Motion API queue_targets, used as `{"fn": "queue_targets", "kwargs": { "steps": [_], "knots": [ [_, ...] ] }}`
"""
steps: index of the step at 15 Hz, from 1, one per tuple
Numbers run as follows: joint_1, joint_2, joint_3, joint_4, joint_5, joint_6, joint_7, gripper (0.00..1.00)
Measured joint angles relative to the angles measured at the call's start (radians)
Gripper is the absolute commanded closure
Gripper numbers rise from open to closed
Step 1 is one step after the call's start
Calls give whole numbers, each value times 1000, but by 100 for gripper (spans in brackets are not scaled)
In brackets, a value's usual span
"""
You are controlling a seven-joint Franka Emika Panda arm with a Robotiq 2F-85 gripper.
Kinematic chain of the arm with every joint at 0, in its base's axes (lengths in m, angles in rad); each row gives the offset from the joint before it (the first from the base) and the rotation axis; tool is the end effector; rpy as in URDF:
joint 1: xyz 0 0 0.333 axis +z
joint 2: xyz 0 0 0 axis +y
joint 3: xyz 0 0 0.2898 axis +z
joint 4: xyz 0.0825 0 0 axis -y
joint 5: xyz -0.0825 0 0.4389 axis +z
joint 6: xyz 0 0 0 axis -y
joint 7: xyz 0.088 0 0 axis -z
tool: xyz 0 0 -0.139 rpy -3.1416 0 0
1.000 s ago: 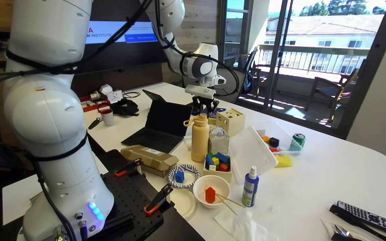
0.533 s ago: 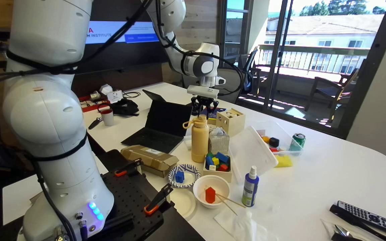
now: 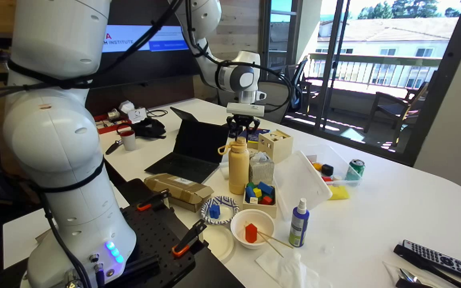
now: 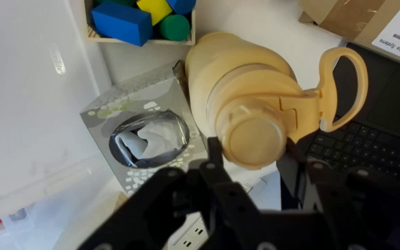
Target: Twist the lid on the bottle
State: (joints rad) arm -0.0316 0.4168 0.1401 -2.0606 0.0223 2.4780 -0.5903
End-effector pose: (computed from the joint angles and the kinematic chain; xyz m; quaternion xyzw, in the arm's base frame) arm 0.6131 0.0712 0.1335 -0.9439 -0.3282 -0.0104 0.0336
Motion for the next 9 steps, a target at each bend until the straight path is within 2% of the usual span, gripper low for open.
{"fn": "queue_targets", "kwargs": {
  "steps": [9],
  "knots": [
    [-1,10,4,6,-16,-14,-200,81]
  ]
}}
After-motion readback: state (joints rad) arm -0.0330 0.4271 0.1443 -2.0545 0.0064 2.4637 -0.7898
